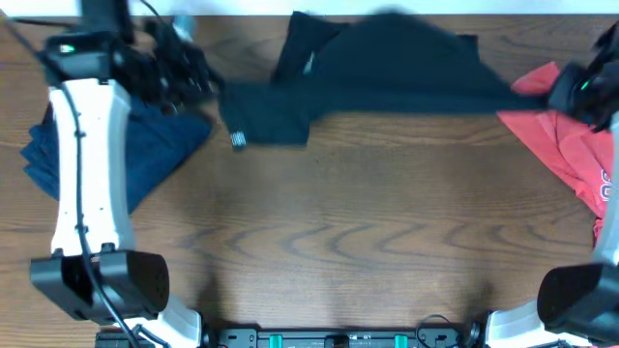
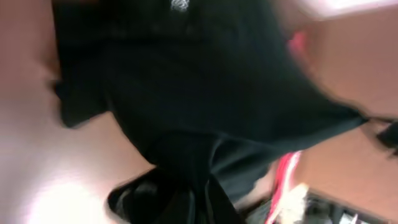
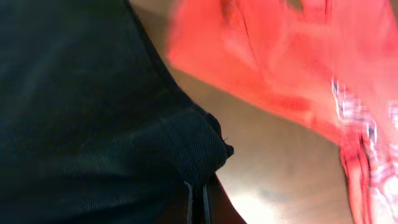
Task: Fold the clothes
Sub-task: 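Lay the stretched polo flat on the table with both grippers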
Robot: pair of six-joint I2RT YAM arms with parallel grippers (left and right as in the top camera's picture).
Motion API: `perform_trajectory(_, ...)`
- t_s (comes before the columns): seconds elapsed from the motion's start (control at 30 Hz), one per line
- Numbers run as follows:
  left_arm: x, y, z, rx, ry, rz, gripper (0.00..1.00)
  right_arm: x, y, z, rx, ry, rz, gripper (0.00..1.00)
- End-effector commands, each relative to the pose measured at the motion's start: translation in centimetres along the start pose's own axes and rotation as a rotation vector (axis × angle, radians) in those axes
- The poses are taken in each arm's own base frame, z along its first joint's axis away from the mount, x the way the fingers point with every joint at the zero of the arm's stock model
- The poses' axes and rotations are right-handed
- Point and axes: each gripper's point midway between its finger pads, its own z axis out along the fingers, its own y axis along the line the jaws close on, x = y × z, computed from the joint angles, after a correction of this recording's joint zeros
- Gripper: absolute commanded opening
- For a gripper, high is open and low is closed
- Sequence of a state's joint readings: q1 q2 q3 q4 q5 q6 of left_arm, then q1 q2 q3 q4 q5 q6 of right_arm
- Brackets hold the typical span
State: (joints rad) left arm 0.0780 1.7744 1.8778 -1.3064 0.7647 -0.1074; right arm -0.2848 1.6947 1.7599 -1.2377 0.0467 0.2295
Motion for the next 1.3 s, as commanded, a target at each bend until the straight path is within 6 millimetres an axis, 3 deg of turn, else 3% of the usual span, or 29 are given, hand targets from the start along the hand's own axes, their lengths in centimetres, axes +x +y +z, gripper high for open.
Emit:
perform_trajectory(0.0, 4.1, 4.0, 2.6, -0.166, 0.18, 0.099, 0.06, 3.5, -3.7, 2.8, 0.17, 0.125, -0.03, 0.01)
perform_trajectory(0.13, 11.0, 6.4, 5.8, -0.198, 0.445, 0.053, 0.06, 9.2, -4.9, 5.3, 0.215, 0.317, -0.04, 0.01)
perform_trajectory(0.27, 17.0, 9.9, 6.9, -0.292, 0.645, -0.031, 0.06, 13.3, -6.5, 6.4, 0.282, 0.446, 0.0, 0.01)
perform_trajectory(0.4, 21.1, 11.9, 7.4, -0.307, 0.73, -0.115, 0.06, 16.4, -8.2, 6.8, 0.349, 0.538, 0.032, 0.01)
perform_trajectory(0.5, 22.5, 12.6, 7.6, -0.315, 0.721, -0.133, 0.06, 17.5, -8.7, 7.0, 0.374, 0.567, 0.036, 0.01)
perform_trajectory(0.6, 21.8, 12.4, 7.8, -0.312, 0.655, -0.105, 0.06, 17.3, -8.6, 7.4, 0.368, 0.551, 0.037, 0.01)
perform_trajectory(0.73, 18.4, 11.4, 8.7, -0.273, 0.471, -0.047, 0.06, 15.7, -7.1, 8.9, 0.289, 0.473, 0.057, 0.01)
perform_trajectory(0.97, 11.6, 6.2, 10.8, 0.012, 0.176, 0.088, 0.06, 11.6, -3.4, 11.4, 0.082, 0.301, 0.069, 0.01)
perform_trajectory(1.1, 8.3, 5.5, 11.4, 0.039, 0.058, 0.099, 0.06, 10.1, -2.8, 11.8, 0.047, 0.24, 0.074, 0.01)
perform_trajectory(1.27, 6.0, 5.2, 12.0, 0.059, -0.015, 0.14, 0.07, 9.2, -2.4, 12.2, 0.032, 0.199, 0.072, 0.01)
